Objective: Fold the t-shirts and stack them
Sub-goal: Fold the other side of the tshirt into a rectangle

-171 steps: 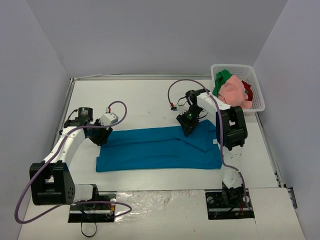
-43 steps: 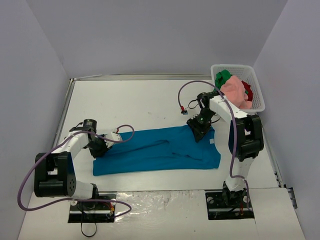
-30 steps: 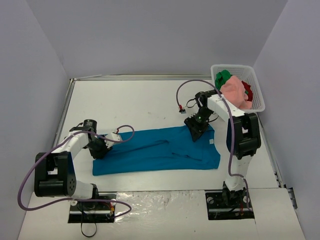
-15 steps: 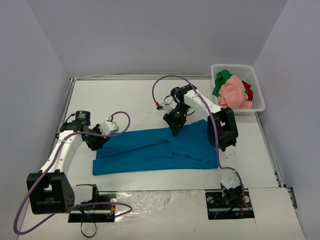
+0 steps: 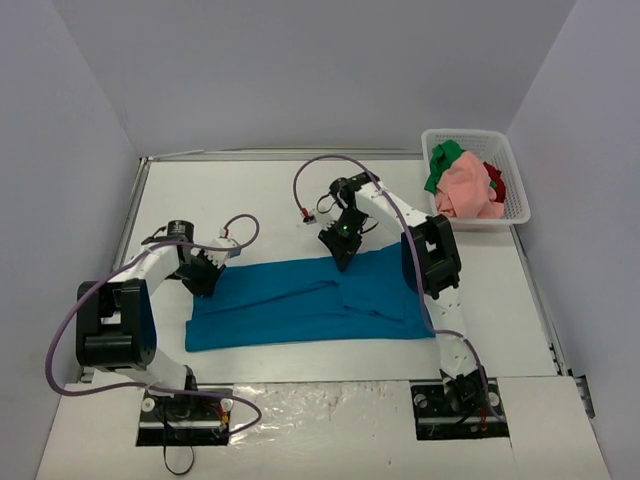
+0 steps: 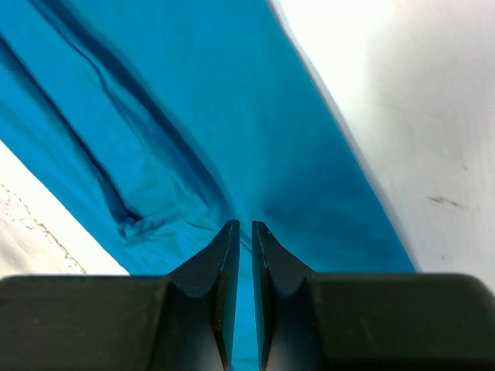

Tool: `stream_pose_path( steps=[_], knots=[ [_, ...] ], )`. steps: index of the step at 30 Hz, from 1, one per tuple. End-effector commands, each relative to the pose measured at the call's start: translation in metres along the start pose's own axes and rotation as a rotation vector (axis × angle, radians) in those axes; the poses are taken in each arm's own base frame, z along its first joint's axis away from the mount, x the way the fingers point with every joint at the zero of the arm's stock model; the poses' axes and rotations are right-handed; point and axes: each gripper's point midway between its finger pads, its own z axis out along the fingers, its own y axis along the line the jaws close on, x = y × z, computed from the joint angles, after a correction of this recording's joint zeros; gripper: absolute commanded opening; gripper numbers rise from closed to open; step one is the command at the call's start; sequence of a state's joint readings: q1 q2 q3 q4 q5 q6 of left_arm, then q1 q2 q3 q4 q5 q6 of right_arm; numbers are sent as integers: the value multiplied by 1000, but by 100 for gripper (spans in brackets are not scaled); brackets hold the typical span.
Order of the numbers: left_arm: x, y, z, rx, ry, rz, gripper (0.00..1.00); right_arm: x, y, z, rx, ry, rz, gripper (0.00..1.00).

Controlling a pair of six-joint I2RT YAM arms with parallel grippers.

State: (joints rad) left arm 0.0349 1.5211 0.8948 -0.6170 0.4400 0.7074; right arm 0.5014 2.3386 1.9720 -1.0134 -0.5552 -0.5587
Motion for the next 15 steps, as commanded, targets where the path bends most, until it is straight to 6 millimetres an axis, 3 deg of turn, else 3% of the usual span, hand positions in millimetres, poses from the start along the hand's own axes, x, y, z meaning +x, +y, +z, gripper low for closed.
stream_pose_path(
  steps=[1,15],
  knots=[
    [-21,14,-3,-27,-57,-30,2,-1,20,2,-40,35,-12,8],
    [-6,30,16,-61,37,-59,2,19,38,41,-86,161,-35,6]
  ],
)
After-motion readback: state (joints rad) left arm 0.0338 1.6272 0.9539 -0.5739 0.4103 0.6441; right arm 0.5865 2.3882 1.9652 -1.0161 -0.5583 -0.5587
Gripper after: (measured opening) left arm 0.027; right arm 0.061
